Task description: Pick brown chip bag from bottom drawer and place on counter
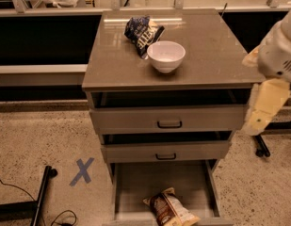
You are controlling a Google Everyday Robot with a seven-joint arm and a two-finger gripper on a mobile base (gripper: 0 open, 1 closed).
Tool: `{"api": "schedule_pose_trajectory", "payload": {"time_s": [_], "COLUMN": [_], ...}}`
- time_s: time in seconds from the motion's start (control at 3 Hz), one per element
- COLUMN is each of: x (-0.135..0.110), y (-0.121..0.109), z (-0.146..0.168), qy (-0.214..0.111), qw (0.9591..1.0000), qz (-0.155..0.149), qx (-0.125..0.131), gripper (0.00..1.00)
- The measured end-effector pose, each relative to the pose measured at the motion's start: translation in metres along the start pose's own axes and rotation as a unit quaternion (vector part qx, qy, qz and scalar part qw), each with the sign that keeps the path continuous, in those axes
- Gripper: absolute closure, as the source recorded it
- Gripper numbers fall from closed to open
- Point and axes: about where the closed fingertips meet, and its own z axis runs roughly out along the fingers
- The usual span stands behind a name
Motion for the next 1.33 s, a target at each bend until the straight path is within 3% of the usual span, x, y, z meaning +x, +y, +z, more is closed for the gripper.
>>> {"api": "schedule_pose_trajectory", "payload": {"time_s": [0.33,0.67,1.0,1.33], "x": [0.017,0.046,0.057,0.087], "y": [0.011,0.043,0.058,0.040], "z": [0.078,0.184,0.217,0.246], "qy": [-0.004,-0.009,0.002,0.026], "qw": [0.9968,0.9876,0.9834,0.9712], "qz": [0.052,0.103,0.112,0.180], "qx": [-0.060,-0.118,-0.142,-0.154], "gripper": [0.00,0.00,0.00,0.00]}}
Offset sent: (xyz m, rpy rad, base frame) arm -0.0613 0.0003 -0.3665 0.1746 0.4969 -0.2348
